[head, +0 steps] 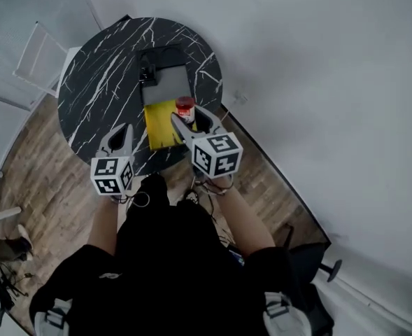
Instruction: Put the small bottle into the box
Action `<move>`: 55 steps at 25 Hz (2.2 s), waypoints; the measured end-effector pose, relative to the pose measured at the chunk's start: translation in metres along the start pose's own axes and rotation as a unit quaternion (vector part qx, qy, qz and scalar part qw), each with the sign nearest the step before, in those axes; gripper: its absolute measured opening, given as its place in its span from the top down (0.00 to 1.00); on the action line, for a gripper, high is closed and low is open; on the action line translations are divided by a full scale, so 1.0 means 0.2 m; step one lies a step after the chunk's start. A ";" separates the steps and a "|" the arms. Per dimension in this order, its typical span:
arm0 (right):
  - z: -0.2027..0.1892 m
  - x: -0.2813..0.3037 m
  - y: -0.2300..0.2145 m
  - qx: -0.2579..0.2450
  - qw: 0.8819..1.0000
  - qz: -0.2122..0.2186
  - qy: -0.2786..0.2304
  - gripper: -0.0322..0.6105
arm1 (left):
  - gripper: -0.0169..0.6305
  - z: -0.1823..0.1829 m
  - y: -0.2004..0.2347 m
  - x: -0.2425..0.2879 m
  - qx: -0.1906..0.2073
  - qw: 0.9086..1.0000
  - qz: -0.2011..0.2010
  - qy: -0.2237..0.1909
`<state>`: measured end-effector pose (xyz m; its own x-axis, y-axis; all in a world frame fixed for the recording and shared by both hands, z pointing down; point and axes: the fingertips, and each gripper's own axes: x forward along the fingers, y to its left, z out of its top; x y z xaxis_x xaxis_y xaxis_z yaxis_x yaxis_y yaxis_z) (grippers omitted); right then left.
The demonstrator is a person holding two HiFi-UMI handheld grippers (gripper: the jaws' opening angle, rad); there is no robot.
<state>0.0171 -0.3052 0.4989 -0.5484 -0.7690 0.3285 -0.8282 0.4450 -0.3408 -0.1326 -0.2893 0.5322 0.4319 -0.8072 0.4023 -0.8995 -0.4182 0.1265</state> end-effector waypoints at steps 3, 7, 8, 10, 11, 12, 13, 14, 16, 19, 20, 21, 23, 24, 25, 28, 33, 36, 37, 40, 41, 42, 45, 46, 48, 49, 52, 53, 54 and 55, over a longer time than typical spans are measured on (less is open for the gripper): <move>-0.15 0.15 -0.02 0.034 0.999 -0.005 0.041 0.62 | 0.97 -0.13 0.08 0.10 -0.015 0.999 -0.018 0.036; -0.36 0.32 -0.10 0.072 0.992 -0.039 0.091 0.62 | 0.97 -0.30 0.18 0.26 -0.022 0.996 -0.038 0.082; -0.41 0.35 -0.13 0.075 0.991 -0.048 0.103 0.62 | 0.97 -0.34 0.20 0.29 -0.020 0.995 -0.042 0.092; -0.50 0.42 -0.16 0.082 0.987 -0.061 0.124 0.62 | 0.97 -0.41 0.22 0.36 -0.021 0.992 -0.052 0.109; -0.54 0.45 -0.18 0.087 0.985 -0.066 0.133 0.62 | 0.97 -0.44 0.23 0.39 -0.024 0.991 -0.058 0.118; -0.57 0.47 -0.20 0.090 0.983 -0.071 0.142 0.62 | 0.97 -0.48 0.24 0.42 -0.028 0.990 -0.063 0.126; -0.61 0.50 -0.21 0.091 0.981 -0.075 0.151 0.62 | 0.97 -0.51 0.24 0.45 -0.031 0.988 -0.067 0.135; -0.65 0.53 -0.22 0.094 0.980 -0.079 0.160 0.62 | 0.97 -0.54 0.25 0.48 -0.032 0.987 -0.072 0.142; -0.72 0.57 -0.24 0.107 0.975 -0.082 0.177 0.62 | 0.97 -0.60 0.26 0.53 -0.032 0.984 -0.082 0.158; -0.81 0.62 -0.29 0.135 0.966 -0.095 0.201 0.62 | 0.97 -0.68 0.29 0.58 -0.026 0.978 -0.095 0.182; -0.85 0.63 -0.30 0.139 0.963 -0.102 0.209 0.62 | 0.97 -0.70 0.29 0.59 -0.025 0.977 -0.098 0.189; -0.88 0.64 -0.32 0.140 0.960 -0.108 0.218 0.62 | 0.97 -0.72 0.30 0.60 -0.025 0.975 -0.101 0.194; -0.93 0.66 -0.34 0.140 0.955 -0.116 0.235 0.62 | 0.97 -0.75 0.30 0.62 -0.027 0.973 -0.107 0.202; -0.96 0.66 -0.35 0.141 0.953 -0.119 0.243 0.62 | 0.97 -0.76 0.30 0.62 -0.028 0.972 -0.109 0.205; -0.99 0.67 -0.35 0.142 0.950 -0.120 0.250 0.62 | 0.97 -0.77 0.30 0.62 -0.030 0.972 -0.109 0.208; -1.04 0.69 -0.36 0.146 0.943 -0.125 0.273 0.62 | 0.97 -0.79 0.32 0.62 -0.035 0.971 -0.109 0.211; -1.09 0.73 -0.35 0.141 0.934 -0.123 0.305 0.62 | 0.97 -0.79 0.34 0.60 -0.032 0.971 -0.112 0.211; -1.14 0.75 -0.33 0.146 0.927 -0.119 0.324 0.62 | 0.97 -0.79 0.37 0.59 -0.038 0.971 -0.104 0.211; -1.15 0.75 -0.33 0.150 0.924 -0.117 0.331 0.62 | 0.97 -0.79 0.37 0.59 -0.040 0.972 -0.101 0.211; -1.19 0.76 -0.31 0.164 0.917 -0.110 0.345 0.62 | 0.97 -0.79 0.38 0.57 -0.041 0.973 -0.092 0.207; -1.20 0.76 -0.30 0.166 0.917 -0.109 0.347 0.62 | 0.97 -0.79 0.38 0.56 -0.044 0.974 -0.088 0.206; -1.21 0.76 -0.30 0.167 0.916 -0.108 0.348 0.62 | 0.97 -0.79 0.38 0.55 -0.047 0.974 -0.084 0.205; -1.22 0.76 -0.28 0.168 0.918 -0.103 0.345 0.62 | 0.97 -0.79 0.38 0.52 -0.050 0.976 -0.071 0.201; -1.21 0.76 -0.27 0.167 0.920 -0.099 0.342 0.62 | 0.97 -0.79 0.38 0.50 -0.049 0.976 -0.067 0.200; -1.19 0.76 -0.25 0.164 0.925 -0.089 0.330 0.62 | 0.97 -0.79 0.37 0.47 -0.047 0.977 -0.060 0.197; -1.17 0.76 -0.23 0.163 0.928 -0.083 0.323 0.61 | 0.97 -0.79 0.36 0.45 -0.048 0.978 -0.057 0.197; -1.11 0.72 -0.19 0.156 0.937 -0.067 0.304 0.61 | 0.97 -0.78 0.32 0.39 -0.050 0.979 -0.047 0.191; -1.10 0.70 -0.18 0.153 0.940 -0.063 0.297 0.61 | 0.97 -0.78 0.31 0.37 -0.051 0.980 -0.044 0.188; -1.08 0.68 -0.17 0.149 0.943 -0.060 0.290 0.62 | 0.97 -0.78 0.29 0.34 -0.052 0.980 -0.041 0.185; -1.06 0.65 -0.16 0.145 0.947 -0.057 0.281 0.64 | 0.97 -0.77 0.26 0.32 -0.054 0.981 -0.038 0.182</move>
<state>-0.0527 -0.3218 0.7394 -0.5002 -0.4021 0.7669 -0.8636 0.1669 -0.4757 -0.1623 -0.2998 0.7042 0.4640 -0.5653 0.6820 -0.8755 -0.4098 0.2560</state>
